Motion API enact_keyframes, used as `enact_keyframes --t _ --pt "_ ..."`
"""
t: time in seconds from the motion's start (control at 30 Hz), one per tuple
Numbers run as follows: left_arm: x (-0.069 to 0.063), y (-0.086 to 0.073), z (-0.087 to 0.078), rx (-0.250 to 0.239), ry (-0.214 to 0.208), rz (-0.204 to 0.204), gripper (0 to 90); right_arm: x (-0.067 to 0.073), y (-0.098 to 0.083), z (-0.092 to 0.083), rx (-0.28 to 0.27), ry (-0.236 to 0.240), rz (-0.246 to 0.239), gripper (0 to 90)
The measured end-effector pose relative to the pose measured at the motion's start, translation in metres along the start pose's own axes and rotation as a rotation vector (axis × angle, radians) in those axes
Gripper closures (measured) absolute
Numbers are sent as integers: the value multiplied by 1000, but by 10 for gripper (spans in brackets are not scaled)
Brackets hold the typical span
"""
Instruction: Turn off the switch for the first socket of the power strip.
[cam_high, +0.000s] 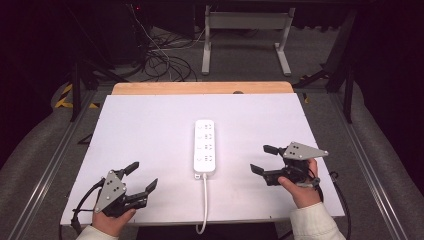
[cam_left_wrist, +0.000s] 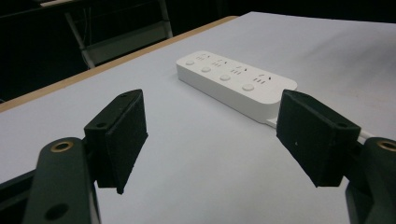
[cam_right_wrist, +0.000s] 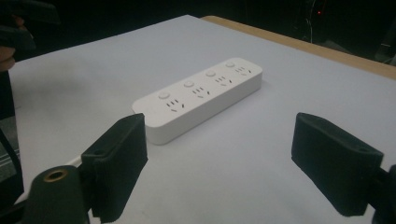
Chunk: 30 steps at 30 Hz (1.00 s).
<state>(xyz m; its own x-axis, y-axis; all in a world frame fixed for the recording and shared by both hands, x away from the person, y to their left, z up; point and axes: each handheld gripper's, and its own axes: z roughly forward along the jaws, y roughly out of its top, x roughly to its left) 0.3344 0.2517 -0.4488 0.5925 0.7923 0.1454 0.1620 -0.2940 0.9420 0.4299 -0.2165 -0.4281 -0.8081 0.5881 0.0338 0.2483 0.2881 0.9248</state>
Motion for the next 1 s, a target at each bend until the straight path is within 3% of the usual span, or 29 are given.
enact_keyframes --t 0.37,0.73,0.87,1.0 --pt "1 0 0 12 -6 0 249 -10 -32 -5 23 -25 -10 152" --pt "3 -3 0 28 -6 2 242 -8 -59 -5 127 -66 36 140" --pt "5 -6 -1 40 -11 -21 238 -5 -65 -5 156 -69 58 135" --pt "6 -6 -1 39 -10 -20 234 -4 -63 -5 141 -72 52 129"
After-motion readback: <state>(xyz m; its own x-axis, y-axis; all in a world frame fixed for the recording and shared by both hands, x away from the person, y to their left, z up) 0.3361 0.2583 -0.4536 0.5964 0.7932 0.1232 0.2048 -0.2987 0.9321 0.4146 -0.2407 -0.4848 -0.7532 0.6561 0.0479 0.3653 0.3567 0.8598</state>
